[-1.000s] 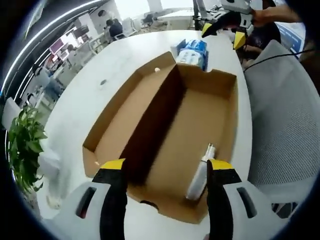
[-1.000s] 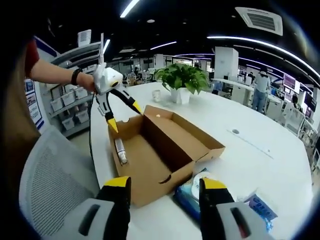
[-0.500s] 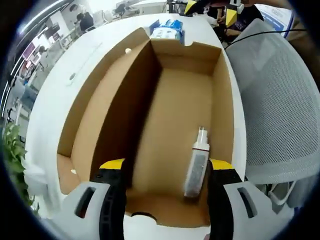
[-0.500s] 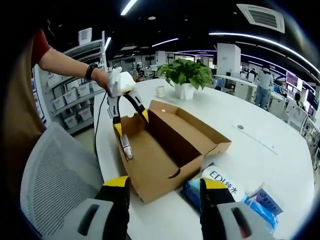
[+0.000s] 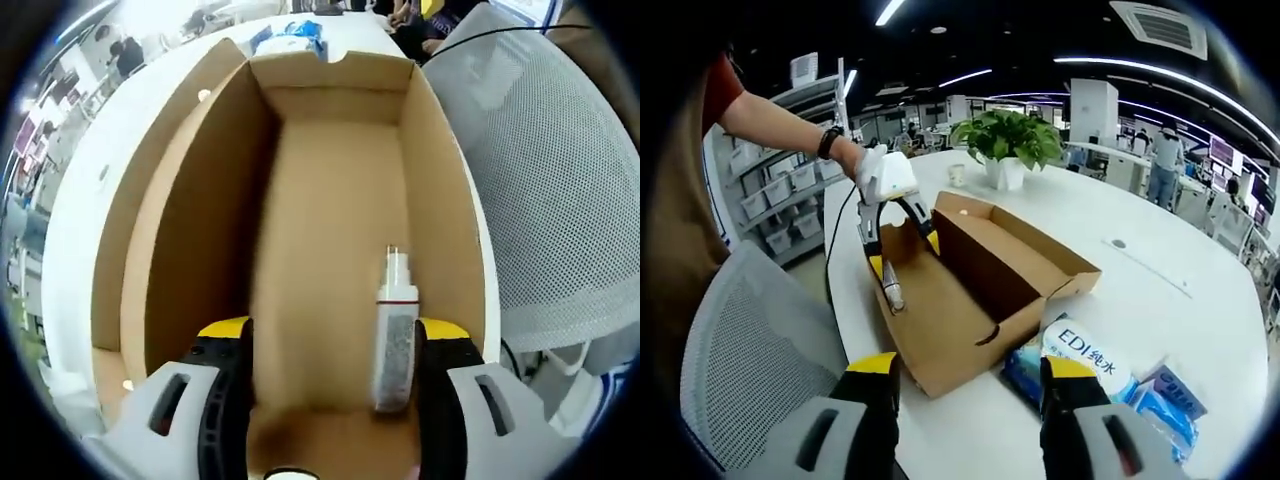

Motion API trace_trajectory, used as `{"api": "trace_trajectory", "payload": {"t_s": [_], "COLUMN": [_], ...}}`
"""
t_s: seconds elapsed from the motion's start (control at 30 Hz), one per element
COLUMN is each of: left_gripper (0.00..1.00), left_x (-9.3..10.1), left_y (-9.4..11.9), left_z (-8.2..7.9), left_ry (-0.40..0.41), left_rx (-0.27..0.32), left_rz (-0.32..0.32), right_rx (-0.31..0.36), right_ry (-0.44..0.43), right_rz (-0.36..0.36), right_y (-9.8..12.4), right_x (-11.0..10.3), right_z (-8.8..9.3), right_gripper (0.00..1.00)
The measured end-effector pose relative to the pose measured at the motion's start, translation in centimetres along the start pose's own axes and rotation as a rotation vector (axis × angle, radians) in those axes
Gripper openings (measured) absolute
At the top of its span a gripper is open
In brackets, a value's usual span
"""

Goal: Operate the shoe box by opening the lid, removing the specified soft item, and placing it in the target area until the item is outside and the box remains undamaged.

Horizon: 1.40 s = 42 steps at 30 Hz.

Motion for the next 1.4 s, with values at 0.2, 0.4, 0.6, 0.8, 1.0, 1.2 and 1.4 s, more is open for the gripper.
{"api": "trace_trajectory", "payload": {"t_s": [0.2, 0.4, 0.6, 0.8, 1.0, 1.2, 1.4], "left_gripper": [0.69, 0.65, 0.54, 0.50, 0.43, 0.41, 0.38], "left_x": [-0.6, -0.4, 0.6, 0.7, 0.9, 0.3, 1.0], "left_y": [0.5, 1.0, 0.9, 0.6, 0.5, 0.1, -0.7], "left_z": [0.3, 1.0, 1.5, 1.1, 1.1, 0.9, 0.4], "left_ry": [0.018, 0.018, -0.032, -0.048, -0.044, -0.053, -0.074], "left_rx": [0.017, 0.013, -0.013, -0.019, -0.024, -0.035, -0.032], "left_rz": [-0.061, -0.098, -0.067, -0.056, -0.031, -0.067, -0.042], "right_rx": [0.000, 0.002, 0.010, 0.011, 0.014, 0.008, 0.008], "right_ry": [0.000, -0.013, -0.031, -0.047, -0.057, -0.056, -0.058], "right_rz": [-0.002, -0.007, -0.009, -0.013, -0.012, -0.015, -0.011], "right_y": [-0.3, -0.8, -0.9, -1.2, -1.2, -1.2, -1.0], "right_x": [-0.2, -0.8, -1.0, -1.4, -1.5, -1.6, -1.4], "right_z": [-0.1, -0.1, 0.0, 0.1, 0.2, 0.4, 0.3], "right_gripper": [0.54, 0.53, 0.52, 0.52, 0.51, 0.51, 0.51]}}
Point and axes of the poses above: the point that each gripper's makers call its tool centre point, and the gripper's own axes: y roughly backward along the fingers, x roughly to its right, z roughly out of its underside, the point moved 8 cm from there along y, roughly backward along the fingers, and after that the axes turned 5 degrees about y, right-handed, at the moved point
